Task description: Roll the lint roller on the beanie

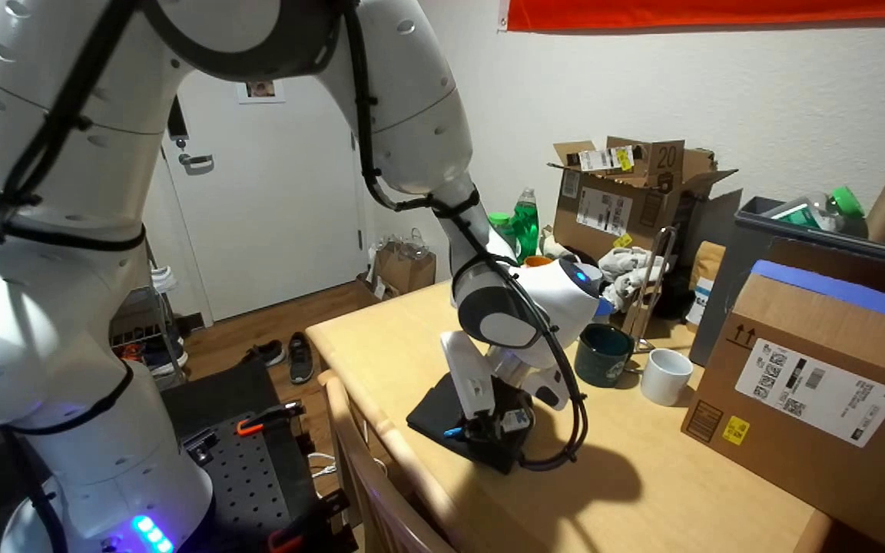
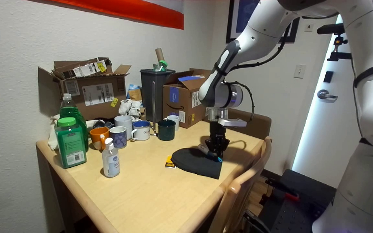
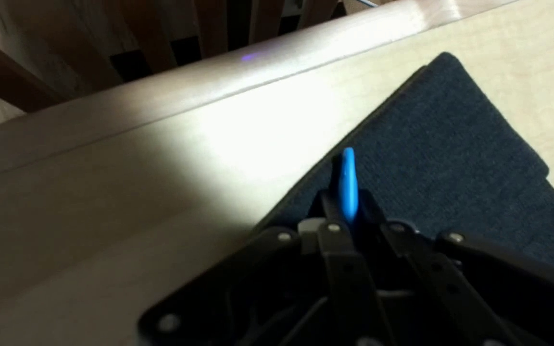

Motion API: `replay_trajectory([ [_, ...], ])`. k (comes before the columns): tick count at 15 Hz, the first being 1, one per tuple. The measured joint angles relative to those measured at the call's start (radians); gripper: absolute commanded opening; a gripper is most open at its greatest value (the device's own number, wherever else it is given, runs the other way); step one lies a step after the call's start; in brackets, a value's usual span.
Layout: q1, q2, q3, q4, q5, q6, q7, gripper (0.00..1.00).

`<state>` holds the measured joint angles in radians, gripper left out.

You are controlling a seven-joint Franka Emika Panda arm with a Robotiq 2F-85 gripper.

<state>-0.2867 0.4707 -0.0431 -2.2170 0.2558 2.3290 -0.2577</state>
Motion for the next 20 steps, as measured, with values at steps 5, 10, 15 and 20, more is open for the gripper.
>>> replay_trajectory([
  [5,-0.031,0.000,-0.005,0.000,0.009,0.000,-0.018,0.03],
  [10,-0.016,0.000,0.005,0.000,0.009,0.000,-0.017,0.03],
  [15,0.044,0.000,0.019,-0.002,0.009,0.000,-0.008,0.03],
  [20,0.137,-0.001,0.045,-0.004,0.002,0.000,0.052,0.03],
])
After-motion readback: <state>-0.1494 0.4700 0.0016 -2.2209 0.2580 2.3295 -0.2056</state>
